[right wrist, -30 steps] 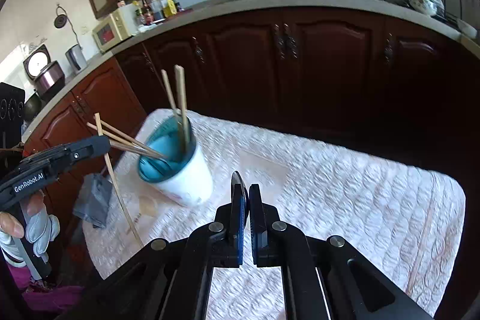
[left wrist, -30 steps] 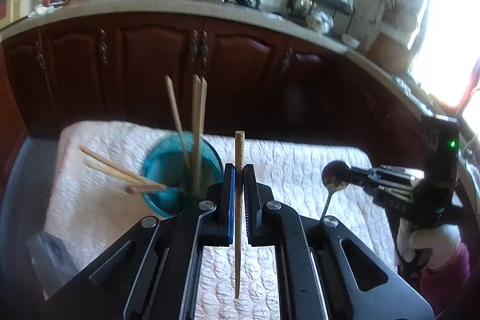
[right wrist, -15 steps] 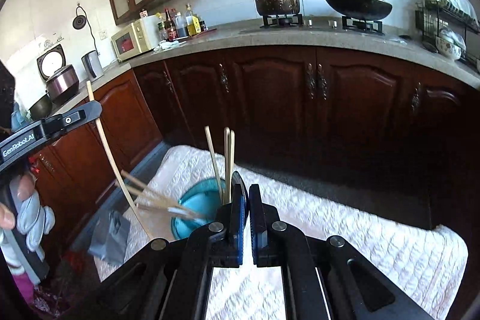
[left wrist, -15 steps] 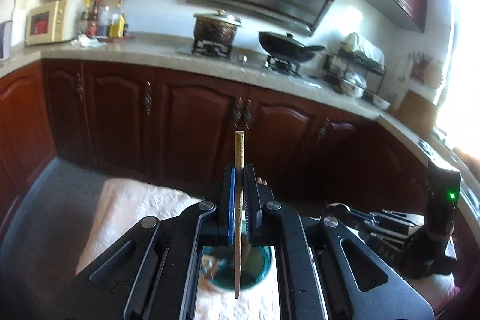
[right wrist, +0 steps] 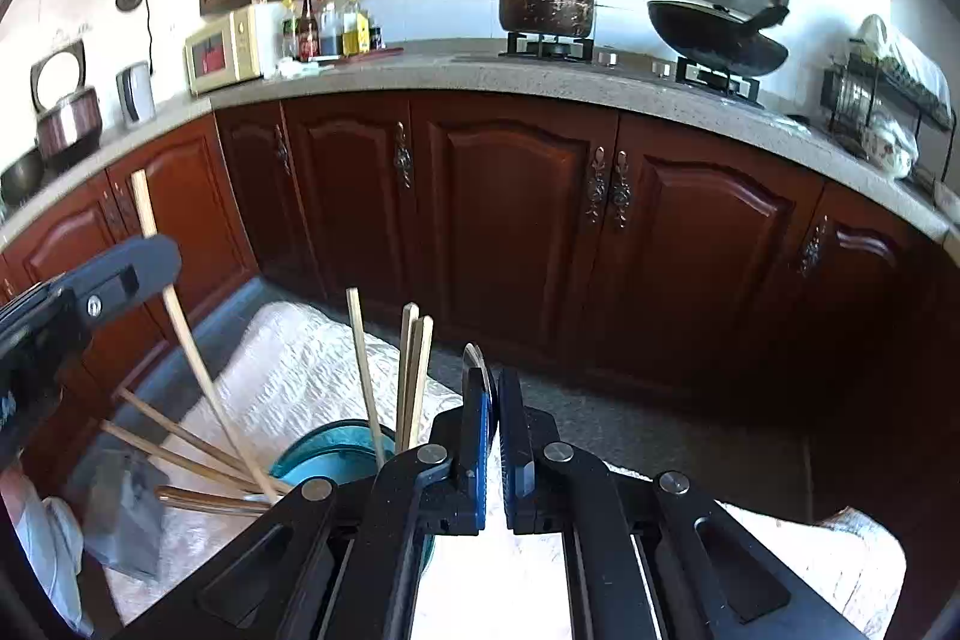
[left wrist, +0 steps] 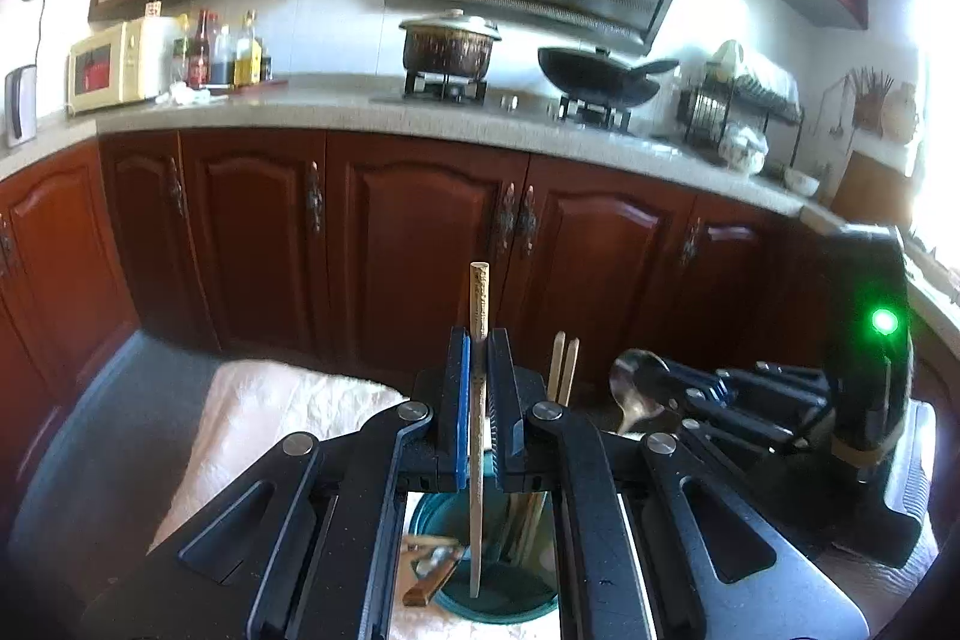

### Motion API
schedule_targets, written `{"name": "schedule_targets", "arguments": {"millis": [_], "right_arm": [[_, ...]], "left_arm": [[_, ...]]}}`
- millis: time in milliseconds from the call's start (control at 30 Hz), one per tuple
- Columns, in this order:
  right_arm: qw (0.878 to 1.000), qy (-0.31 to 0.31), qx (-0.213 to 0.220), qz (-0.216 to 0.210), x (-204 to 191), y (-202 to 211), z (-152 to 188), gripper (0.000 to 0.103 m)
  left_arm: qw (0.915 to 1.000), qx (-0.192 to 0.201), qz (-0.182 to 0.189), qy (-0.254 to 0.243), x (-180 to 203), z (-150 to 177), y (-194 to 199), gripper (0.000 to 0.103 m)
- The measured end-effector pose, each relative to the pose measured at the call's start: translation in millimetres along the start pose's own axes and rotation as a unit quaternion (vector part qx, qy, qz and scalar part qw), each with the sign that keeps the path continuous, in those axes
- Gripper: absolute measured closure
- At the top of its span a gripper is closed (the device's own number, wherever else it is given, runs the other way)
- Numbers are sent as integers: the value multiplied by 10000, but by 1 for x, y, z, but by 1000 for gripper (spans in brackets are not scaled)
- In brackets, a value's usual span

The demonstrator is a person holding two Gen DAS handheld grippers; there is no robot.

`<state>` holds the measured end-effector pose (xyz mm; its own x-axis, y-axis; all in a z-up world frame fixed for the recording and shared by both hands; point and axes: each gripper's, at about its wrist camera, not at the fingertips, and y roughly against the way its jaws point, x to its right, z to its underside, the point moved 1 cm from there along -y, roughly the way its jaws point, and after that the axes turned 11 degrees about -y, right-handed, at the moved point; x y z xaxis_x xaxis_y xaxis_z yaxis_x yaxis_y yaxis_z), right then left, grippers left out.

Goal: Organize utensils
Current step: 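Lower the chopstick and spoon into the holder and open both tools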

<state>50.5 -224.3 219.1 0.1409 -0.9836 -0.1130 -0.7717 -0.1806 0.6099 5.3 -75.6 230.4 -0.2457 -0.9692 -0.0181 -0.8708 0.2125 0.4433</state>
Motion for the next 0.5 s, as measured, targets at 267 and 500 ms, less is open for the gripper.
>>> {"name": "schedule_targets", "arguments": {"millis": [267,500], "right_arm": [[9989,325,-333,-39,-12,-25,24,100],[9963,371,-742,-211,-19,-38,47,97]], "left_arm": [[9994,-321,142,-35,3,25,-4,99],[9985,-516,150,-57,8,41,-8,99]]}}
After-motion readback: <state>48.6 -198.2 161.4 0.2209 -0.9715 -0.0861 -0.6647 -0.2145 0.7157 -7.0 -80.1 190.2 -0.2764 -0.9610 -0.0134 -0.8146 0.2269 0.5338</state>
